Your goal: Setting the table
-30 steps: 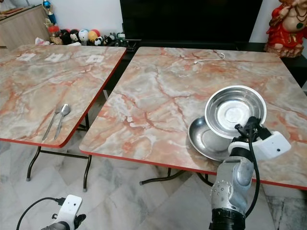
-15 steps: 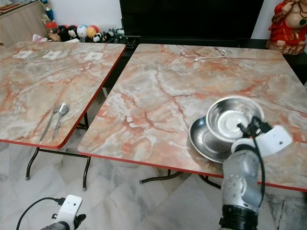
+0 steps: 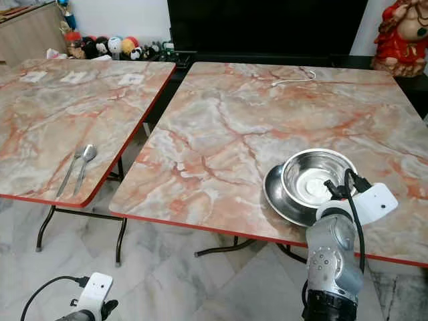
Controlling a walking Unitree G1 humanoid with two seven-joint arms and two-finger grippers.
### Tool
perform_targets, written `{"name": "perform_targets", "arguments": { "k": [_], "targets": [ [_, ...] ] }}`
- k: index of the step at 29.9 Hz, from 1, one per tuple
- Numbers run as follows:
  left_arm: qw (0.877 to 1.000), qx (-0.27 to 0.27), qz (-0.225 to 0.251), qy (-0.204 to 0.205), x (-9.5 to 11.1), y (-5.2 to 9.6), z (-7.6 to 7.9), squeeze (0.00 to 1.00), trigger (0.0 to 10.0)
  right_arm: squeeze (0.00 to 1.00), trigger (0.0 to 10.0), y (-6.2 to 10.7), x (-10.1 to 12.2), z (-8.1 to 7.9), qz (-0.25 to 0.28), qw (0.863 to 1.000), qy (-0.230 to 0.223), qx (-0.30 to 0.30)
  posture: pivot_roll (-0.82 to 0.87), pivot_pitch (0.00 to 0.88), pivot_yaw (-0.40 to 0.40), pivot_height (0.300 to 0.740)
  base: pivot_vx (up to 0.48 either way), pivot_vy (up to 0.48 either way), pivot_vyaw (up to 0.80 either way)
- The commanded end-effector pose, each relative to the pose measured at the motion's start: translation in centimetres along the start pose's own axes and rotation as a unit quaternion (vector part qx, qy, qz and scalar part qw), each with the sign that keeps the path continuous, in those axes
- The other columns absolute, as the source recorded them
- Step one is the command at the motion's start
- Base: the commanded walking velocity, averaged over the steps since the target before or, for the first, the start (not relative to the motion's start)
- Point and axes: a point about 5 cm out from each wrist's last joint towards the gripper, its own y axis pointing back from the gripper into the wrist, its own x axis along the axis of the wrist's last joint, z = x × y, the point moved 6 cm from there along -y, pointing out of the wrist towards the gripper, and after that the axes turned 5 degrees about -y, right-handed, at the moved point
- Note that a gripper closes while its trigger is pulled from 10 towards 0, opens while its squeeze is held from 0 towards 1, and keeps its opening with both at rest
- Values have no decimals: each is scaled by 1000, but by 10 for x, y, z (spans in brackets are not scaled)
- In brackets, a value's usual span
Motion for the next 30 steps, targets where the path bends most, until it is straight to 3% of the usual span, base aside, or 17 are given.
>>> {"name": "perform_targets", "arguments": {
  "k": [1, 18, 30],
  "targets": [
    [1000, 0, -6, -6, -4, 1, -3, 0, 10000, 0, 10000, 4, 0, -6, -2, 1000, 1, 5, 31, 0, 27, 740, 0, 0, 0],
    [1000, 3, 2, -9, 1, 0, -6, 0, 10000, 0, 10000, 0, -5, 17, -3, 999, -1, -45, 34, 0, 31, 740, 0, 0, 0],
    [1000, 0, 8, -9, 5, 0, -6, 0, 10000, 0, 10000, -3, -13, 7, -16, 1000, -7, -21, 32, 0, 36, 740, 0, 0, 0]
  ]
}}
